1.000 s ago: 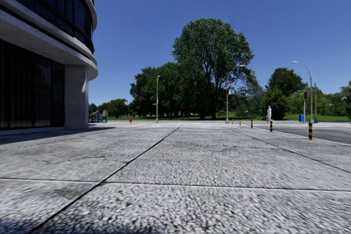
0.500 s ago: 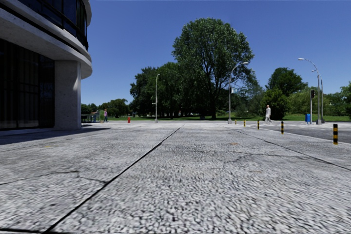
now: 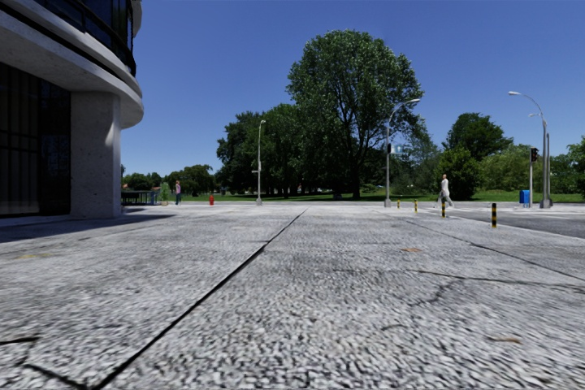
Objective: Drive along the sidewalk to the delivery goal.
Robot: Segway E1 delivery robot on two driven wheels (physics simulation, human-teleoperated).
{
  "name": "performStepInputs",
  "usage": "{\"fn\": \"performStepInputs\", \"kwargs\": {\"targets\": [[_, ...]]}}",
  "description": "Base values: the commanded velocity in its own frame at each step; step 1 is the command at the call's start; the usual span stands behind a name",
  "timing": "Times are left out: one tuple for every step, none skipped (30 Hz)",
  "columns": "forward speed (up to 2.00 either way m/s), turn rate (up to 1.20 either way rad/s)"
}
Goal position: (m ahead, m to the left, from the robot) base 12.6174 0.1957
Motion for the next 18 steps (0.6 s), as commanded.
{"fn": "performStepInputs", "kwargs": {"targets": [[1.99, 0.0], [1.99, 0.0], [1.99, 0.0], [1.99, 0.0], [1.99, 0.0], [1.99, 0.0], [1.99, 0.0], [1.99, 0.0], [1.99, 0.0], [1.99, 0.0], [1.99, 0.0], [1.99, 0.0], [1.99, 0.0], [1.99, 0.0], [1.99, 0.0], [1.99, 0.0], [1.99, 0.0], [1.99, 0.0]]}}
